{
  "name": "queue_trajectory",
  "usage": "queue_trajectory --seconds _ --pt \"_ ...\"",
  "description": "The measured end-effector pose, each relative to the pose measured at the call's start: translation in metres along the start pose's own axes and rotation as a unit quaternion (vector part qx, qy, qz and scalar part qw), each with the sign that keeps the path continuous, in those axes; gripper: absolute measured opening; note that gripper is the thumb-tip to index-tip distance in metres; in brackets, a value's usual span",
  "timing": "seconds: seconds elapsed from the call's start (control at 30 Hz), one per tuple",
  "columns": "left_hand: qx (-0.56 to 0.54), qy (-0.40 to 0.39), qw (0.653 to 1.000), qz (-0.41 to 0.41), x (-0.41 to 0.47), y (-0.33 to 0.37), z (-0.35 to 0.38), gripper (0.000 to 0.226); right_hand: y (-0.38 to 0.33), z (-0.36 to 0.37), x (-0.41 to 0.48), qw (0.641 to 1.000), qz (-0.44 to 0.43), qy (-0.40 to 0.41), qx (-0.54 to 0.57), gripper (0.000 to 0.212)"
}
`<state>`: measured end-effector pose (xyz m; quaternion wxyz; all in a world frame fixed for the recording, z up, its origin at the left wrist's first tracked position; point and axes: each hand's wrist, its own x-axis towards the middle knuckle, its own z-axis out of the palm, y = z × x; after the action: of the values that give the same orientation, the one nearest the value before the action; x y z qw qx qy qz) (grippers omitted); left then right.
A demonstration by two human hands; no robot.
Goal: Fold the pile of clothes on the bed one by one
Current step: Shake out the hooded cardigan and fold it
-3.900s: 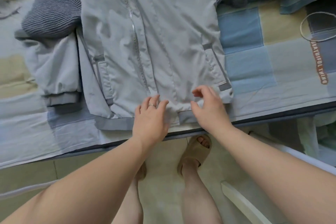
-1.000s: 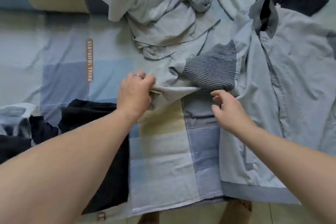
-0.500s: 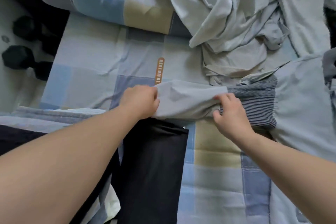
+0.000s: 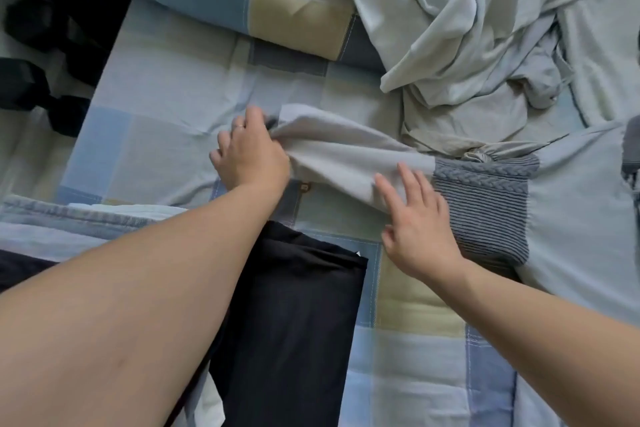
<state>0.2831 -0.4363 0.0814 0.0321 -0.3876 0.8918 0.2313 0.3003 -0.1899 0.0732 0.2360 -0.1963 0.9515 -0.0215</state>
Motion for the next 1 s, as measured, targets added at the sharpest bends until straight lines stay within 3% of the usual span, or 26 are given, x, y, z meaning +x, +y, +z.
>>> queue_trajectory --seconds 0.07,0.13,0.17,0.23,0.3,0.37,0.47,0.53,0.6,0.67,0.7,0.77,0.83,0.9,0.97,1.0 --pt "-0.045 -0.104 0.987 -0.113 0.005 -0.001 0.007 0.060 -0.003 0.001 0.007 0.993 -0.009 -0.118 0.014 0.071" --pt "-0.202 -0.199 0.936 -0.209 0.009 -0.002 0.015 0.092 -0.006 0.004 0.010 0.984 0.002 -0.170 0.044 0.065" --pt "-0.250 -0.214 0.918 -0.223 0.010 -0.001 0.017 0.097 -0.007 0.006 0.012 0.988 0.018 -0.142 0.058 0.068" --pt "-0.266 -0.212 0.914 -0.220 0.013 -0.002 0.023 0.090 -0.008 0.007 0.015 0.996 0.060 -0.035 0.052 0.077" --pt "-0.246 -0.231 0.919 -0.204 0.013 -0.007 0.028 0.067 -0.008 0.009 0.020 0.994 0.088 -0.014 0.056 0.082" --pt "-0.244 -0.250 0.920 -0.177 0.014 -0.012 0.032 0.045 -0.006 0.010 0.028 0.989 0.065 -0.110 0.070 0.078" --pt "-0.217 -0.154 0.958 -0.105 0.016 -0.014 0.029 0.026 -0.001 0.007 0.032 0.979 0.005 -0.198 0.052 0.060" --pt "-0.176 -0.088 0.978 -0.066 0.014 -0.012 0.025 0.024 0.002 0.000 0.033 0.977 -0.019 -0.169 0.129 0.038" --pt "-0.072 -0.080 0.993 -0.044 0.009 -0.008 0.024 0.037 0.005 -0.004 0.033 0.981 -0.025 -0.084 0.175 0.023" --pt "0.097 -0.087 0.991 0.028 0.001 -0.001 0.026 0.064 0.011 0.000 0.036 0.992 0.009 0.050 0.115 0.033" --pt "0.154 -0.074 0.980 0.099 -0.004 0.002 0.029 0.073 0.014 0.002 0.039 0.993 0.062 0.065 0.082 0.048" --pt "0.194 -0.067 0.941 0.270 -0.014 0.005 0.040 0.069 0.013 0.006 0.040 0.985 0.150 -0.048 0.068 0.074" --pt "0.226 -0.142 0.895 0.357 -0.024 0.000 0.054 0.054 0.011 0.010 0.040 0.973 0.093 -0.190 0.097 0.076" --pt "0.242 -0.234 0.896 0.288 -0.034 -0.011 0.062 0.054 0.009 0.012 0.031 0.957 -0.023 -0.211 0.197 0.066" --pt "0.242 -0.246 0.915 0.207 -0.043 -0.021 0.064 0.057 0.010 0.012 0.018 0.958 -0.045 -0.080 0.273 0.063" --pt "0.246 -0.234 0.920 0.197 -0.048 -0.023 0.064 0.058 0.013 0.014 0.013 0.969 -0.014 0.006 0.247 0.066"
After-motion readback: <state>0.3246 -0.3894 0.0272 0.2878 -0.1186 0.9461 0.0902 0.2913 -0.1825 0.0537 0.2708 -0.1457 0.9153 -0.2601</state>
